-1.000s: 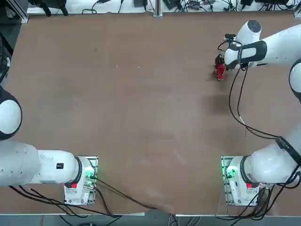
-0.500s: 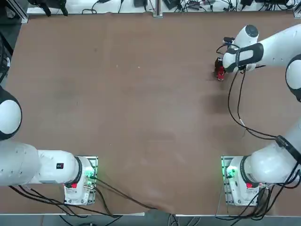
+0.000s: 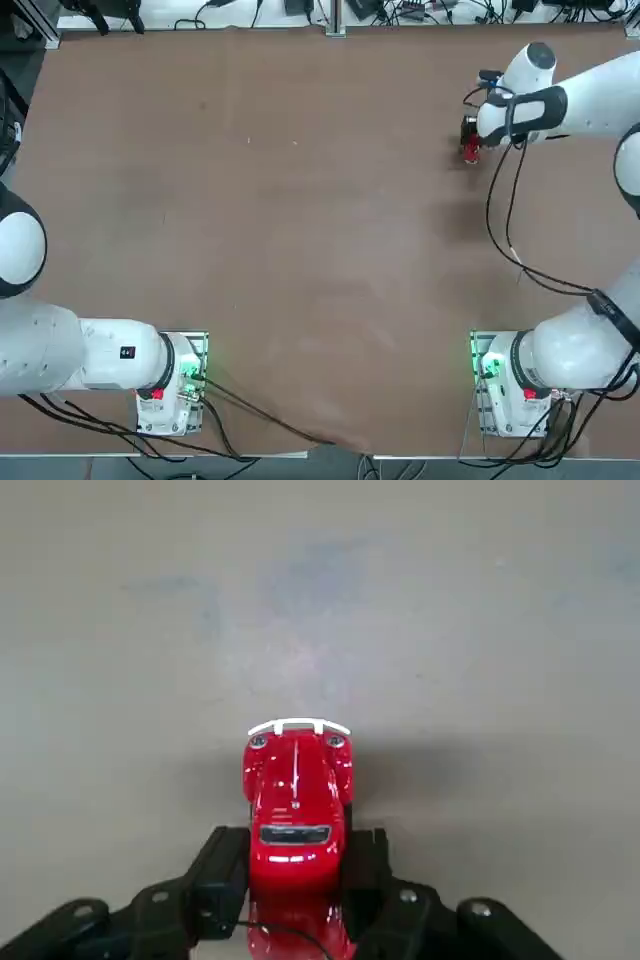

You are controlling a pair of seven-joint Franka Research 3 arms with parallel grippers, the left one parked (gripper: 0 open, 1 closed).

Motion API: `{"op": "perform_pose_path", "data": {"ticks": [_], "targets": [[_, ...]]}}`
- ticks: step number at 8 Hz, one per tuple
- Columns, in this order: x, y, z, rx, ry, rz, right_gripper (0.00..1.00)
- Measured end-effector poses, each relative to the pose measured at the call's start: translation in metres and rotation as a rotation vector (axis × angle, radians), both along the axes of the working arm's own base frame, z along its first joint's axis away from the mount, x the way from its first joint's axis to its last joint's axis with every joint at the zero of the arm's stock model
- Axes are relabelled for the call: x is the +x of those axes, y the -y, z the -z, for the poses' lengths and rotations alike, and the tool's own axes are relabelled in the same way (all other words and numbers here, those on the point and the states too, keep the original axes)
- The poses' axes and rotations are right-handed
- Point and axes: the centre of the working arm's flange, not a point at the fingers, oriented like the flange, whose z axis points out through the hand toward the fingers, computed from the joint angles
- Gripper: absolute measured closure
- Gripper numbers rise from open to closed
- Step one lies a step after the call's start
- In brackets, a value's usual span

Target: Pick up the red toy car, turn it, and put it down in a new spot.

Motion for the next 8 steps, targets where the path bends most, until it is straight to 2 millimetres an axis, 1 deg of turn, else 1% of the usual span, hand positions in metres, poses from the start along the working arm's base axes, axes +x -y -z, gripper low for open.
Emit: {"op": "perform_pose_path", "data": {"ticks": [1,2,4,5,6,7,8], "targets": [[0.005,0.007,-0.031,-0.002,-0.023,0.019,0.49],[0.011,0.016,-0.066,0.001,-0.046,0.080,0.49],[0.028,0.036,-0.139,0.013,-0.091,0.287,0.49],[0.035,0.050,-0.167,0.015,-0.117,0.378,0.49],[0.039,0.074,-0.183,0.013,-0.143,0.451,0.49],[0.040,0.107,-0.192,0.011,-0.152,0.515,0.49],[0.039,0.152,-0.194,0.008,-0.154,0.592,0.49]]}}
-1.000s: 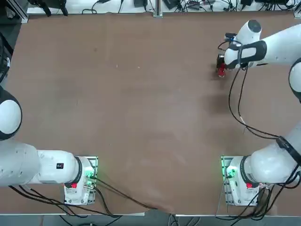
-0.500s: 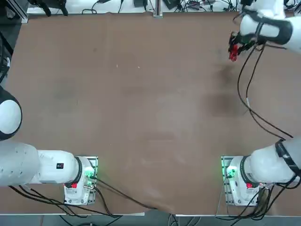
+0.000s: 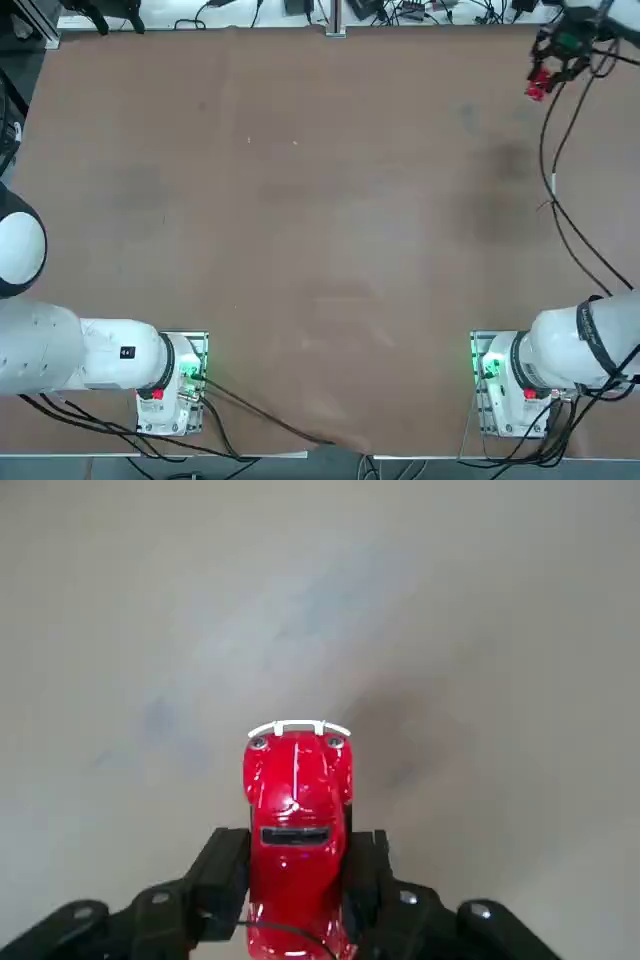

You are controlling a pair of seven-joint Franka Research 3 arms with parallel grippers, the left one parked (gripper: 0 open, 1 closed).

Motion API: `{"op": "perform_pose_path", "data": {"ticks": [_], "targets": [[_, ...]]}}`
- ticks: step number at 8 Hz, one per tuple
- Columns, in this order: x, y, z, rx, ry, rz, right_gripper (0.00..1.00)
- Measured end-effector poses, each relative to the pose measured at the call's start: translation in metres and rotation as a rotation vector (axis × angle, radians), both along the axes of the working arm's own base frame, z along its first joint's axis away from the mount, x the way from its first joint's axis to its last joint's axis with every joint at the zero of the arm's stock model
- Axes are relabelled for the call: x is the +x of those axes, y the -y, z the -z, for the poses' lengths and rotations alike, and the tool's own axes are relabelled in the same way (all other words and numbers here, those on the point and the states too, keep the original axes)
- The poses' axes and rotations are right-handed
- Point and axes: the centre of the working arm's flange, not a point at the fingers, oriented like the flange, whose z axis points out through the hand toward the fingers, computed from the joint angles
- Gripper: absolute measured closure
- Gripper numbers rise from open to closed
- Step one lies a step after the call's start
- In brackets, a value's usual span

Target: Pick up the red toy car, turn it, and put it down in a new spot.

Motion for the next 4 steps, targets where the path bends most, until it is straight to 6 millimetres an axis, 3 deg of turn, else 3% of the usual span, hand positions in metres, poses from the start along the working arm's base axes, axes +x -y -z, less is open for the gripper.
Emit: {"op": "perform_pose_path", "data": {"ticks": [2,4], "targets": [[-0.012,0.117,0.024,0.003,-0.020,0.204,0.49],[-0.010,0.232,0.068,0.031,-0.005,0.492,0.49]]}}
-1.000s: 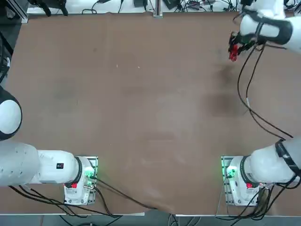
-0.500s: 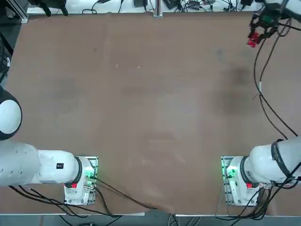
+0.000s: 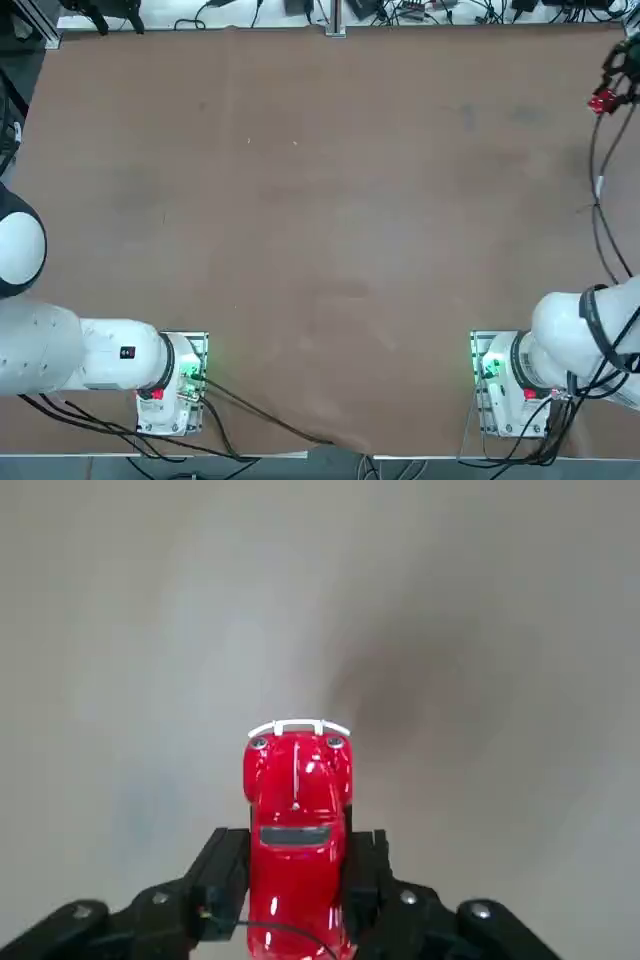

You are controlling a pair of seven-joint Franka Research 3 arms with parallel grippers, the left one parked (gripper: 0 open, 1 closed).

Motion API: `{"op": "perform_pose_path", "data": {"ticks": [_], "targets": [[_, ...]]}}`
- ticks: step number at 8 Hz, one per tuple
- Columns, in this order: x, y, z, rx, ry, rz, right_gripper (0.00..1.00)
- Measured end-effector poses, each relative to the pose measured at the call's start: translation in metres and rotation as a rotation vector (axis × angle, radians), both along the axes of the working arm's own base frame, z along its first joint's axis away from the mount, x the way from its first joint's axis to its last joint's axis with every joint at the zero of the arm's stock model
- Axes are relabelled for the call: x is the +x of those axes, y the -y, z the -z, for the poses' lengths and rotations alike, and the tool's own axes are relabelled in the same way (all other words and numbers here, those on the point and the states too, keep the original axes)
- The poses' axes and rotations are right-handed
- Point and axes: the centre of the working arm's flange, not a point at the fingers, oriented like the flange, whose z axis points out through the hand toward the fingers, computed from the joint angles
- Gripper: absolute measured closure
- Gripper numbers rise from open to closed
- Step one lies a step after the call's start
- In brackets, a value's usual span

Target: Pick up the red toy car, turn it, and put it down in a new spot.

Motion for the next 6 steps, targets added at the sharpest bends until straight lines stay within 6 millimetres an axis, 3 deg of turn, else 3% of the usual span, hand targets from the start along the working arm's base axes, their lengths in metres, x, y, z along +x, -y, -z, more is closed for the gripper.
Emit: {"op": "perform_pose_path", "data": {"ticks": [1,3,6], "targets": [[0.015,0.036,0.021,-0.014,0.032,0.140,0.49],[0.045,0.061,0.054,-0.057,0.109,0.305,0.49],[0.036,0.081,0.098,-0.068,0.076,0.357,0.49]]}}
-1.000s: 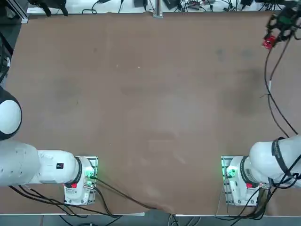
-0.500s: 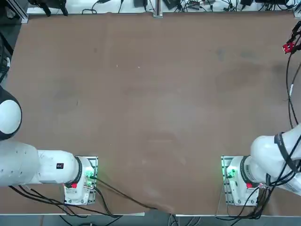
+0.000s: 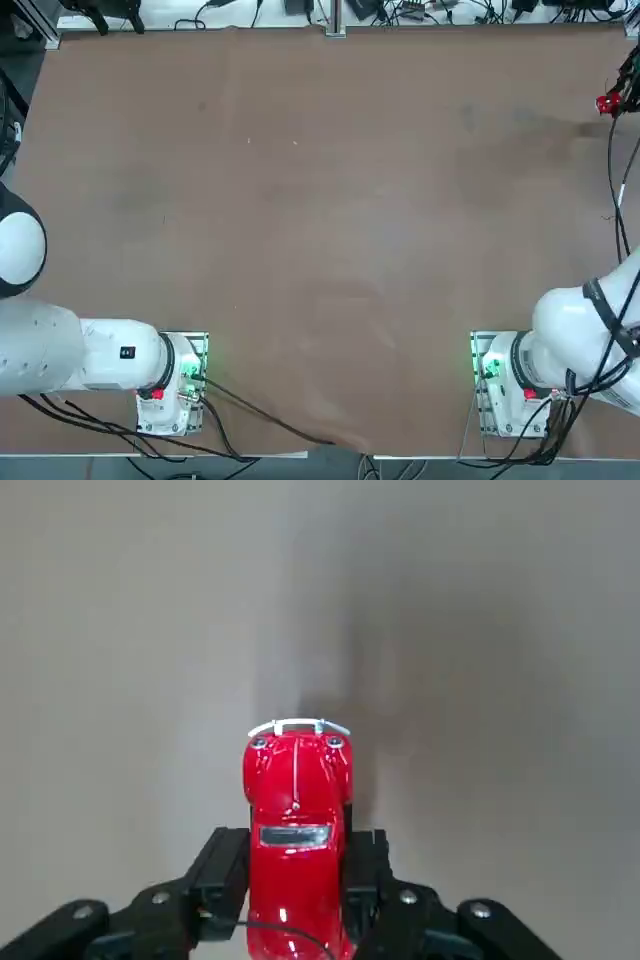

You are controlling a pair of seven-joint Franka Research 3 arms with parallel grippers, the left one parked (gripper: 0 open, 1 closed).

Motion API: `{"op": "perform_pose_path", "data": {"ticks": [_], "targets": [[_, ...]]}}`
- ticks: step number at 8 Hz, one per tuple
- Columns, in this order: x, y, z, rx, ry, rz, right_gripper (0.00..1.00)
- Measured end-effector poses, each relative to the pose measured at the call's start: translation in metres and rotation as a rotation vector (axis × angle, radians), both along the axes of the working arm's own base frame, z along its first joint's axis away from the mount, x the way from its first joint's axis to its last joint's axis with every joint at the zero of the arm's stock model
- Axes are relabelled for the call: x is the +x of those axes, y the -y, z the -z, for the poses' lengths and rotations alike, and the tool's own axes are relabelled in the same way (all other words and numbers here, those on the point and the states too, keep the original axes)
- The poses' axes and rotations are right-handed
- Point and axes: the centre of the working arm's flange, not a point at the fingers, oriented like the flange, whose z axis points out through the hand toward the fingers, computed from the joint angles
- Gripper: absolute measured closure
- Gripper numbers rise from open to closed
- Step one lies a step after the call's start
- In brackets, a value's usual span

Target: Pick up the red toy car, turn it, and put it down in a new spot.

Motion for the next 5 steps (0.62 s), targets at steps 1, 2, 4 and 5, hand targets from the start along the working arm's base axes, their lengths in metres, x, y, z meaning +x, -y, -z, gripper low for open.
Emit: {"op": "perform_pose_path", "data": {"ticks": [1,2,4,5], "targets": [[-0.006,0.007,0.011,0.005,-0.013,0.013,0.49],[-0.013,0.014,0.019,0.012,-0.024,0.026,0.49],[-0.026,0.026,0.035,0.007,-0.021,0.049,0.49],[-0.030,0.027,0.043,-0.003,-0.009,0.055,0.49]]}}
